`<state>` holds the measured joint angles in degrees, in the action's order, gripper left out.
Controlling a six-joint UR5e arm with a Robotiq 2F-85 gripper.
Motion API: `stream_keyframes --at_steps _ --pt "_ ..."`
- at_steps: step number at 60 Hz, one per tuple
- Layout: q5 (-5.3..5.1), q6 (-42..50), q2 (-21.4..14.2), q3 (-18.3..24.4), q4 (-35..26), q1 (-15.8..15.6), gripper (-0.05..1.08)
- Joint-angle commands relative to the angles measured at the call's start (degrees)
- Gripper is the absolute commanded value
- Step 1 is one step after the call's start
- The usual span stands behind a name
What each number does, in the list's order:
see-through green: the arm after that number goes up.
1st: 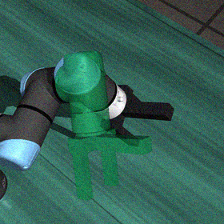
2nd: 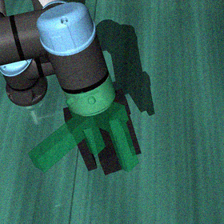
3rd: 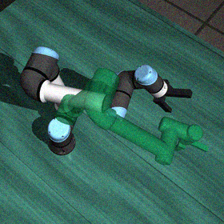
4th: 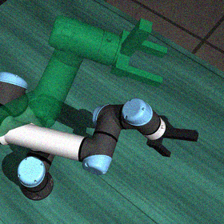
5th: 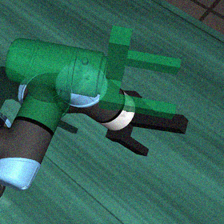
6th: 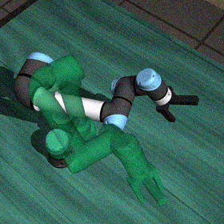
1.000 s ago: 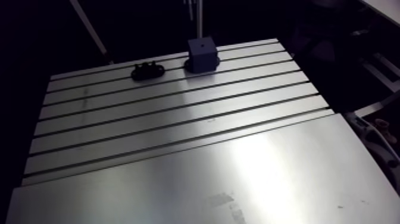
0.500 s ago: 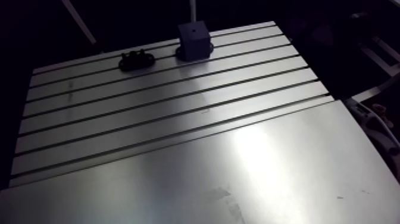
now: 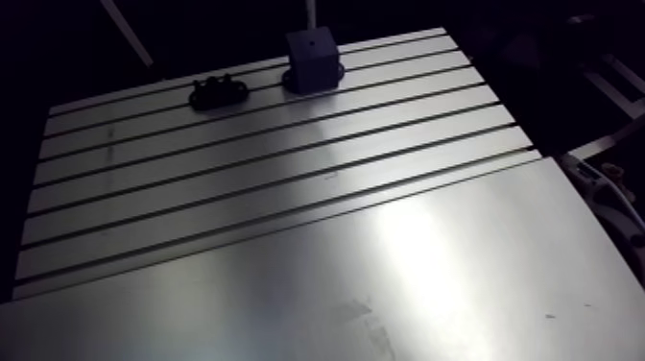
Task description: Pick up the M10 bolt and insert it into the hole until fully seated.
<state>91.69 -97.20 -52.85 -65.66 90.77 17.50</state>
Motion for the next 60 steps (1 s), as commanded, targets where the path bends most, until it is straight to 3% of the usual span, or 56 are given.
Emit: stream_keyframes --at_steps 1,60 --pt "0.02 -0.06 0.07 -0.37 0.06 -0.01 1.08" --pt "0.11 -0.14 0.08 -2.42 0.85 0.17 1.08"
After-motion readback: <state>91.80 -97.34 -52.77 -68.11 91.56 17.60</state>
